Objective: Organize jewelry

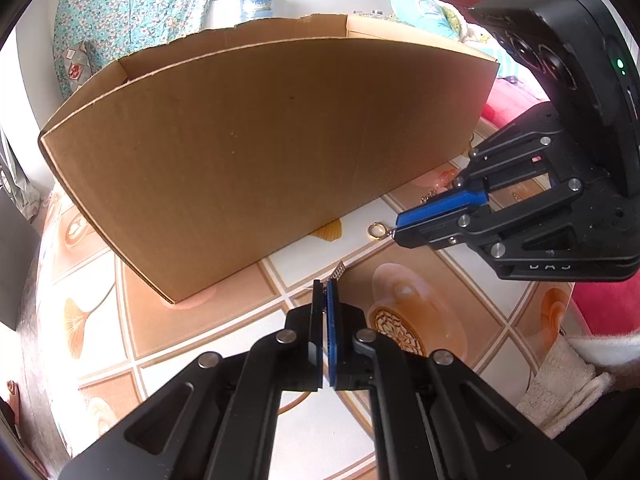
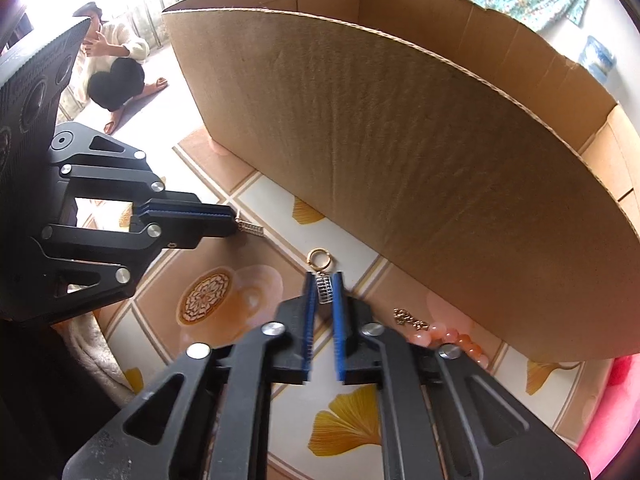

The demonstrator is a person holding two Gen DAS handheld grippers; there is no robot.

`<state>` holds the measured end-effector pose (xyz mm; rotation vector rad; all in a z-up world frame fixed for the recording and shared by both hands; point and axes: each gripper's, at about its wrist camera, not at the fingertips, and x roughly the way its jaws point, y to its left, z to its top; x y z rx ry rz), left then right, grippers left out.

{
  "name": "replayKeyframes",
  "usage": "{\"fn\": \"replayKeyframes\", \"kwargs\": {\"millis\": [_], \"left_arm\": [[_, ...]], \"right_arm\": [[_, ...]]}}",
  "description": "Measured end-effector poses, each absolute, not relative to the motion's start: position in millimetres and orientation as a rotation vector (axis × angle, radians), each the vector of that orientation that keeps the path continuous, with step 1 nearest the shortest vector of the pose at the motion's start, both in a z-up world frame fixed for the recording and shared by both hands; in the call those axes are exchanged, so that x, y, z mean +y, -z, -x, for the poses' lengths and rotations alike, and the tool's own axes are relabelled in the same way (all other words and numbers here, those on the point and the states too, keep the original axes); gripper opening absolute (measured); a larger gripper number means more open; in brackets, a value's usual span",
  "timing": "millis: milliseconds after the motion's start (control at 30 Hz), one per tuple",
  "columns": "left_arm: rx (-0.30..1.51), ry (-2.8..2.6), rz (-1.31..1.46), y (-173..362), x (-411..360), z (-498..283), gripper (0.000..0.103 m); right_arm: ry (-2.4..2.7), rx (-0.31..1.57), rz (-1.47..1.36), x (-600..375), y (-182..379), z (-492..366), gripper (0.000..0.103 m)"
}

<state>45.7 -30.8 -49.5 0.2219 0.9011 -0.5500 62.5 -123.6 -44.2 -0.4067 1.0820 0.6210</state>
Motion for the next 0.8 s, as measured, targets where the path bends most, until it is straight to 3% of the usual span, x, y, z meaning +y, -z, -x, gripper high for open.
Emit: {"fn": "replayKeyframes", "kwargs": {"millis": [500, 633, 800], "left_arm": [[0.895, 0.544, -0.224, 49.4, -29.7, -43.4, 0.001], [0.894, 0.544, -0.225, 49.5, -29.3, -43.4, 0.001], [0.894, 0.544, -0.226, 49.5, -29.1, -43.2, 0.001]], "right_arm": [[-0.634, 1.081, 0.282, -138.4, 29.3, -59.1, 0.000], [-0.631, 1.072, 0.315, -134.5, 29.0, -58.4, 0.020], [-0.624, 1.106, 0.376, -126.6, 44.9, -62.1, 0.020]]}}
